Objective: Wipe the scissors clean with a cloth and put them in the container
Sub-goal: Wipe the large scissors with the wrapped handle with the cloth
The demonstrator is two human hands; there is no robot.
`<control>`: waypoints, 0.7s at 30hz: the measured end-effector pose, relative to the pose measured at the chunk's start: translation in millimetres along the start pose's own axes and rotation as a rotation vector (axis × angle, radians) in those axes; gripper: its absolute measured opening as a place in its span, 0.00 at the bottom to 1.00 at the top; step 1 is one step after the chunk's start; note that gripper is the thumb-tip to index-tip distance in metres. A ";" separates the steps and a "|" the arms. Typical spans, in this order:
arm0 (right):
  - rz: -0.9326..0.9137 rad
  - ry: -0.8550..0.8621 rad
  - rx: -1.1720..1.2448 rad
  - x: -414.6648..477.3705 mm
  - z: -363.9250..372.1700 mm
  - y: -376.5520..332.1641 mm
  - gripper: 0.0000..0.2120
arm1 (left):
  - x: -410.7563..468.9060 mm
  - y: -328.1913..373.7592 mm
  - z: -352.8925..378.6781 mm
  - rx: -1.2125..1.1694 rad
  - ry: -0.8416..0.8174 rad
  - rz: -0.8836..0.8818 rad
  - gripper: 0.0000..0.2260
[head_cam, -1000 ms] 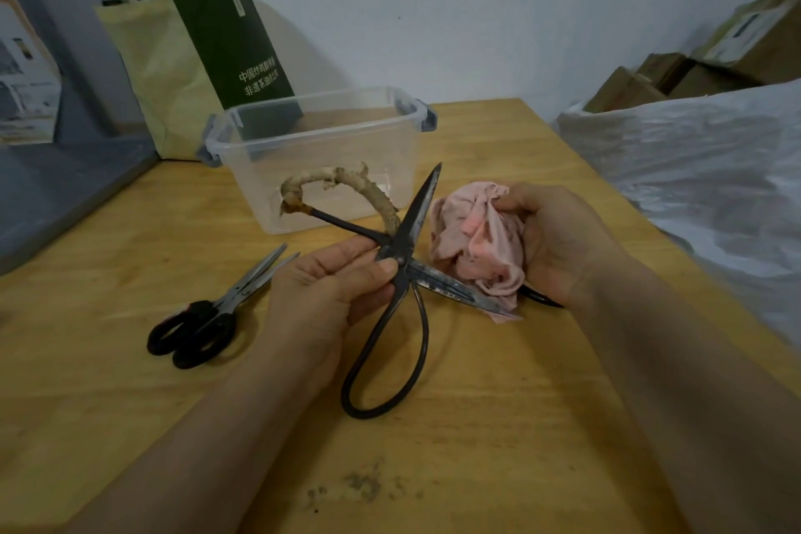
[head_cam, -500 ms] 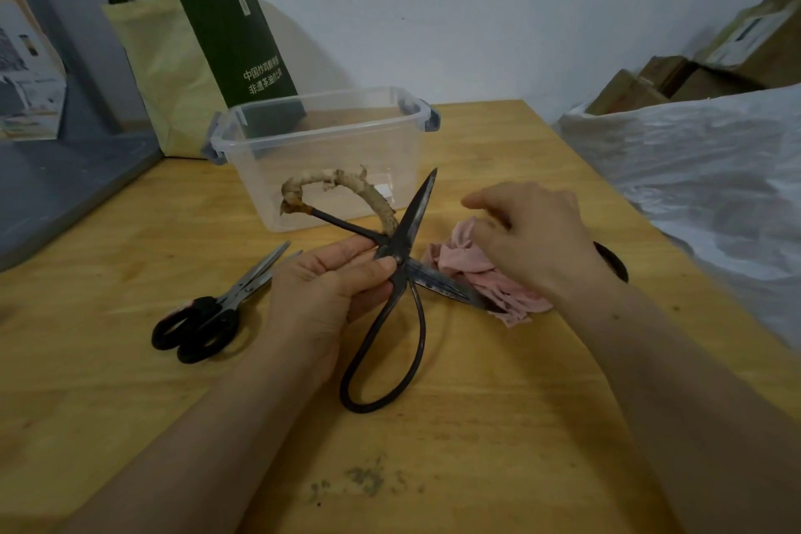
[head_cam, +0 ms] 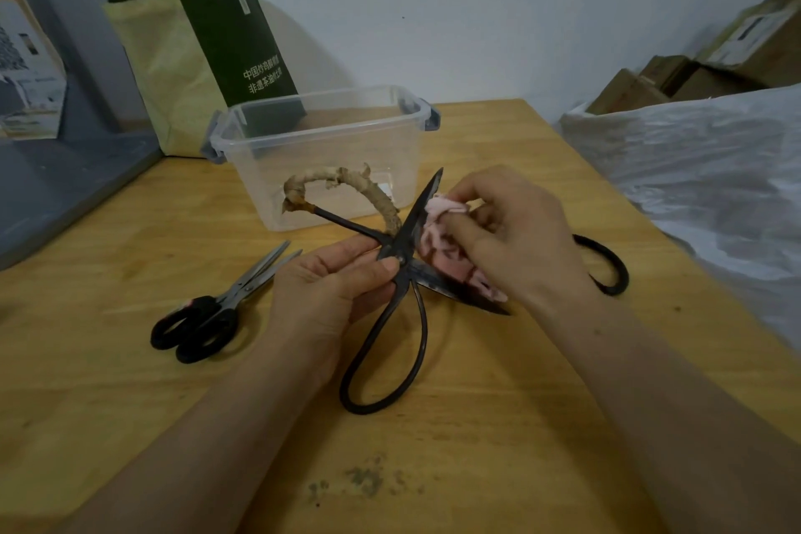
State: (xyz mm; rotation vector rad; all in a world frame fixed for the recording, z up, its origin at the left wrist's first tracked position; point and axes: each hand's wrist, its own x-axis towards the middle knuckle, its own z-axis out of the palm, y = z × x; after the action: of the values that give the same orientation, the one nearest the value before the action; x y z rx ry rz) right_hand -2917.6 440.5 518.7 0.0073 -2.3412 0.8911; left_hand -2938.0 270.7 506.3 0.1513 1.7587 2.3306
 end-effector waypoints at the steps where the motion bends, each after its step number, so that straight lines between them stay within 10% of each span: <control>1: 0.017 -0.007 0.076 -1.1 2.7 -2.4 0.04 | 0.1 0.1 -0.6 0.005 -0.002 0.002 0.21; 15: 0.059 -0.326 0.236 -3.1 10.1 -3.3 0.08 | -0.5 -6.1 -0.3 0.009 0.025 -0.030 0.13; 21: 0.156 -0.164 0.177 -2.8 17.0 -2.0 0.01 | -1.7 -6.9 1.8 0.008 -0.019 -0.036 0.14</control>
State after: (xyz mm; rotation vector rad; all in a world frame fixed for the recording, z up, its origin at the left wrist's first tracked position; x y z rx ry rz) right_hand -2924.3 428.2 508.5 -0.0310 -2.4306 1.2136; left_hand -2935.2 273.8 500.3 0.1415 1.7470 2.2898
